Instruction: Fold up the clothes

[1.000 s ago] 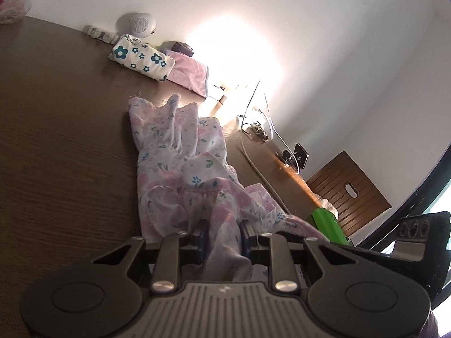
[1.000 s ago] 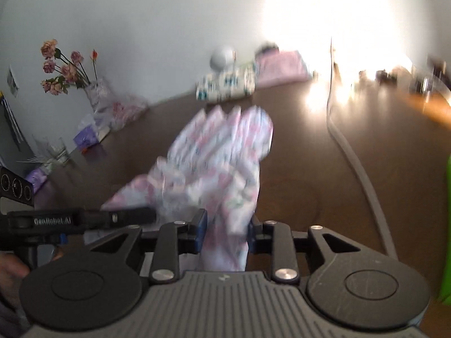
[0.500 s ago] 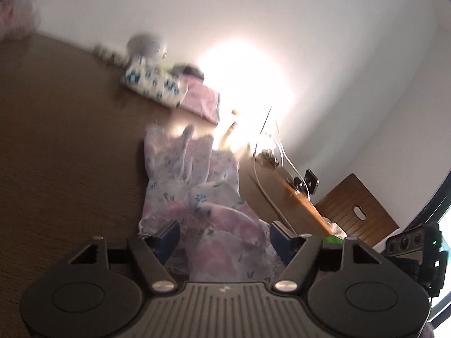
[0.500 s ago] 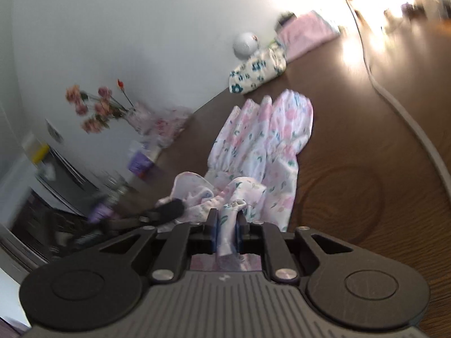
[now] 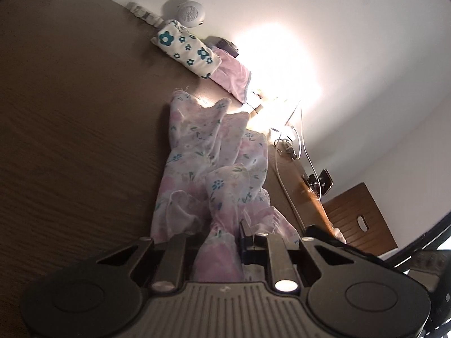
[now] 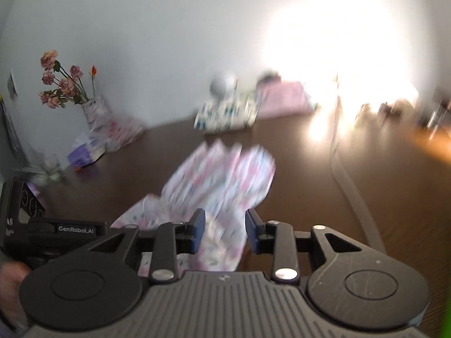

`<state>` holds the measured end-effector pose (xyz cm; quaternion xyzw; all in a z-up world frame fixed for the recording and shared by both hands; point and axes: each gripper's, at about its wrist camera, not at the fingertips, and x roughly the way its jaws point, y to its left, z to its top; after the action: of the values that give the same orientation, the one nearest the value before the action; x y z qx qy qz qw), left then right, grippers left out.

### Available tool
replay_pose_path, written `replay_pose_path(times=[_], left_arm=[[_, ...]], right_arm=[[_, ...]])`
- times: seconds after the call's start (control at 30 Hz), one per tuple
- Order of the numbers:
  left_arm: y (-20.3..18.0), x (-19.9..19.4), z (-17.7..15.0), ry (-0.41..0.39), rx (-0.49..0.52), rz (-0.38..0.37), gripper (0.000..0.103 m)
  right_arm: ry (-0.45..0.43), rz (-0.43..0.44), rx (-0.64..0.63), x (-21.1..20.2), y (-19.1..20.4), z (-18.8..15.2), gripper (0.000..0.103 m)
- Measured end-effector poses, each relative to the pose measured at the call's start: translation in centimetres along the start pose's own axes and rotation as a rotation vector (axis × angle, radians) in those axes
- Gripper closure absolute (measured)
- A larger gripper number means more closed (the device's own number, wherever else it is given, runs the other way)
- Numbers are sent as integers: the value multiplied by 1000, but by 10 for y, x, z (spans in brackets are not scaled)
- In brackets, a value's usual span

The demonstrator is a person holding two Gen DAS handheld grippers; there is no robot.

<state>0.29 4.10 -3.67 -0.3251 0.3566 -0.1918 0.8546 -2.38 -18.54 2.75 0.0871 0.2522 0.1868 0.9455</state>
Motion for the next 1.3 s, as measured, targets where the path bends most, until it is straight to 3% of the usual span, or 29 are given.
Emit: replay_pose_path(times=[0.07,0.17,0.33,0.43,0.47,0.53,0.63,0.7,0.87,0.97,1.07,1.17,1.3], left_arm=[[2,0,0,-3,-27,0,87],[2,1,-2,-2,-65,-5,87],[-7,0,-7,7,-47,-3,88],[-7,-16,0,7,-16,-29,69],[-9,-25,3,-5,14,-37,63],[-21,-48,4,-54,169,-78,59],[-52,-75,-10,-93,501,-128,45],[-65,-79,-26,-71,685,-147,29],[-73,-50,-57,101,932,-73,29],[-67,-34,-58,198,963,-42,29],[-62,-28,-53,240,939,-56,26],[-58,-27,-52,256,921,-81,18],[-63,-29,-61,249,944,-57,18]], right_arm=[[28,38,-11,-4,7,-4,80],[86,86,0,5,13,-15,82],[184,85,65,38,-2,-28,84],[190,60,-21,37,6,-28,84],[193,51,-50,37,9,-28,84],[200,53,-57,35,9,-27,84],[214,69,-50,34,6,-25,84],[218,82,-47,35,3,-24,84],[227,87,-53,36,2,-22,83],[195,80,-59,28,4,-16,82],[146,108,-95,17,11,-8,82],[181,117,-112,29,17,-11,82],[243,115,-121,41,17,-19,82]])
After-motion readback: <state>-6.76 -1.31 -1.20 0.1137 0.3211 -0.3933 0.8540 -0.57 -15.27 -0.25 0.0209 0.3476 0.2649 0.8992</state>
